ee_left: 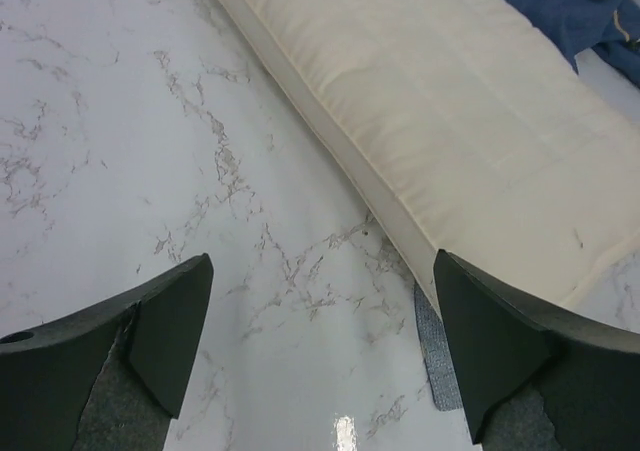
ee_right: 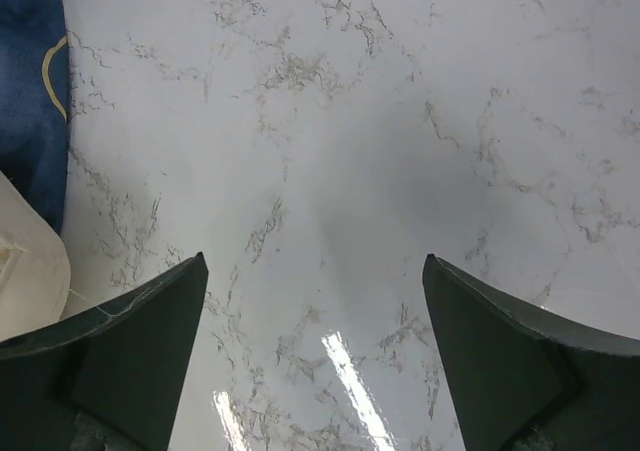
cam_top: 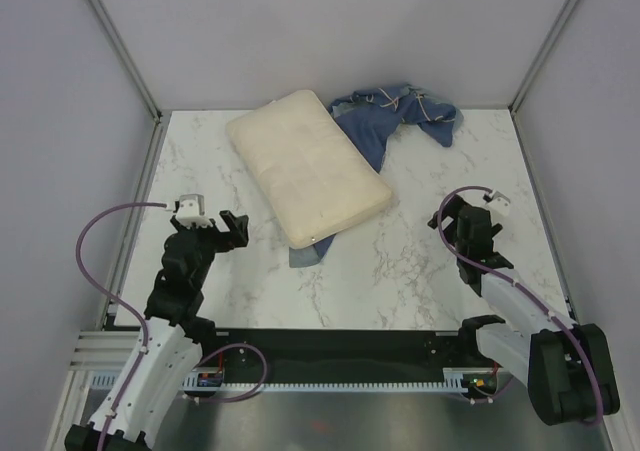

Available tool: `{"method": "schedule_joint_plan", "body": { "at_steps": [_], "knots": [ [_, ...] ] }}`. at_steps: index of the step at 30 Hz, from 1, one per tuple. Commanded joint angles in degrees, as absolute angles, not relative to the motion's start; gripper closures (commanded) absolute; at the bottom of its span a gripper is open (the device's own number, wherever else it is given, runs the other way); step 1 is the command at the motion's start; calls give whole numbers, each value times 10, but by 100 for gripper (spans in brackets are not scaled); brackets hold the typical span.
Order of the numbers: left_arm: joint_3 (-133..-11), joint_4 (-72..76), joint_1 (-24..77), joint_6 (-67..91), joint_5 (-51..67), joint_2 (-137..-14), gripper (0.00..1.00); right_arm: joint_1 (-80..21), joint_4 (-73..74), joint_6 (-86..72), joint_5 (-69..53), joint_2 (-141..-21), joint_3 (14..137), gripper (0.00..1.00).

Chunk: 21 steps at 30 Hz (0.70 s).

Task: Put the pillow into the pillowcase

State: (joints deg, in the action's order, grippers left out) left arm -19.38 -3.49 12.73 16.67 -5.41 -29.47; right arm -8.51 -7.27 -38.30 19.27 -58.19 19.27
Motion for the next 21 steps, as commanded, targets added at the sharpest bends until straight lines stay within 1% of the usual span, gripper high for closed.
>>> {"method": "schedule_joint_plan", "body": {
  "at_steps": [1,3,4,5,7,10,11,12,14,16,17,21],
  "knots": [
    [-167,-22,127,190,-54,-245,0,-85,-102,-367,179,-569,200,2],
    [-149,-18,127,210,-60,-225,0,-84,-119,-345,155,-554,192,2],
    [-144,-18,127,225,-76,-221,0,-85,-147,-338,116,-541,180,2],
    [-132,-25,127,275,-95,-221,0,-85,-166,-325,90,-534,172,2],
    [-131,-38,127,311,-109,-228,0,-90,-220,-316,34,-513,148,6],
    [-136,-3,127,295,-34,-266,0,-108,-229,-310,15,-518,152,7],
    [-138,23,127,298,-25,-280,0,-112,-230,-305,5,-522,155,8],
    [-136,40,127,298,8,-293,0,-118,-231,-298,1,-527,159,10],
    [-134,97,127,301,48,-342,0,-134,-248,-294,-32,-538,161,11],
    [-136,126,127,301,98,-377,0,-153,-257,-286,-38,-541,163,11],
    [-135,144,134,300,108,-404,0,-161,-260,-282,-39,-543,165,11],
    [-147,194,157,304,70,-475,0,-184,-272,-274,-52,-563,177,10]
  ]
}}
